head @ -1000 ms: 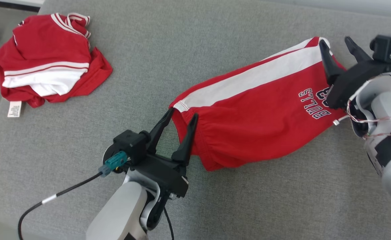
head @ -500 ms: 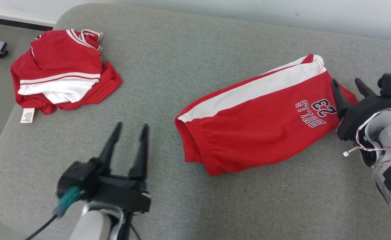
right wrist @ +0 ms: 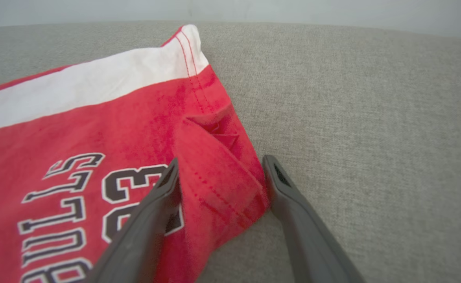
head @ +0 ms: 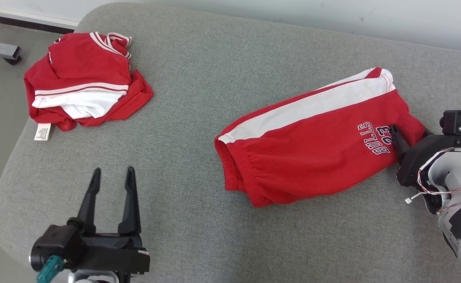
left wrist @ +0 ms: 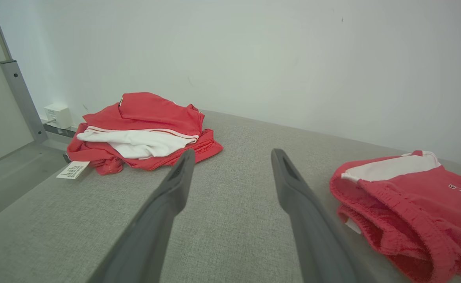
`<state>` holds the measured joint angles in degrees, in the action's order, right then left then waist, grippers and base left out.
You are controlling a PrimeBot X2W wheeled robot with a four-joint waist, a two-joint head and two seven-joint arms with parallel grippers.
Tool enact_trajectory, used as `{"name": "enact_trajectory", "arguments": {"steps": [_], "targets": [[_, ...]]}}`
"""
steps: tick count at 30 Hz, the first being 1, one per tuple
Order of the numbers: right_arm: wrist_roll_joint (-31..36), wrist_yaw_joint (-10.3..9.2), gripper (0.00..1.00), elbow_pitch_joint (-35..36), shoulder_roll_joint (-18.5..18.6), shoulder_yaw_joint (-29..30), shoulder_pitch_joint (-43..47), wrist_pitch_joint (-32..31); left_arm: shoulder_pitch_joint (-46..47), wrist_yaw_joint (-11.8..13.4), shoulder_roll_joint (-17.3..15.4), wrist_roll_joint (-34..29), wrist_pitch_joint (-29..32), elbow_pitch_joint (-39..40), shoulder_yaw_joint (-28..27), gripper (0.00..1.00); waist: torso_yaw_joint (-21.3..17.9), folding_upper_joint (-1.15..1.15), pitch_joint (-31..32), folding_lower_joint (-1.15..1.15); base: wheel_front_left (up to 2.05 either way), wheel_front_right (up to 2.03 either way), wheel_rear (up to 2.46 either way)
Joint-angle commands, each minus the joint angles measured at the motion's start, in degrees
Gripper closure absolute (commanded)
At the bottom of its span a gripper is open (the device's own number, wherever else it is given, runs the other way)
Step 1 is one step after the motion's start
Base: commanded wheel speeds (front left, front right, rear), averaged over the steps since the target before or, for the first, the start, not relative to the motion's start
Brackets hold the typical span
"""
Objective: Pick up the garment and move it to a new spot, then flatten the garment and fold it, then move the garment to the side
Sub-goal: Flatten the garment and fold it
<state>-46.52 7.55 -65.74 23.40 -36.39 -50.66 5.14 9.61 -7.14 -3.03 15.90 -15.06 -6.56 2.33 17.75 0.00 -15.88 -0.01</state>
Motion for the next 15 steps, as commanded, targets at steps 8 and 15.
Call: {"name": "enact_trajectory", "arguments": {"steps": [8, 15], "targets": [[-4.3, -0.13, 1.00, 1.3, -1.1, 0.4, 2.7, 0.8, -1.7, -0.3, 0.1, 0.8, -0.2, 0.3, 0.4, 0.00, -1.5, 0.00, 2.1, 0.01, 0.00, 0.00, 0.00], [-7.3, -0.13, 1.00, 5.5, -0.2, 0.2, 8.3, 5.5, -3.6, -0.3, 0.2, -0.6, -0.2, 0.0, -0.8, 0.00, -4.8, 0.00, 5.1, 0.01, 0.00, 0.00, 0.00]]}}
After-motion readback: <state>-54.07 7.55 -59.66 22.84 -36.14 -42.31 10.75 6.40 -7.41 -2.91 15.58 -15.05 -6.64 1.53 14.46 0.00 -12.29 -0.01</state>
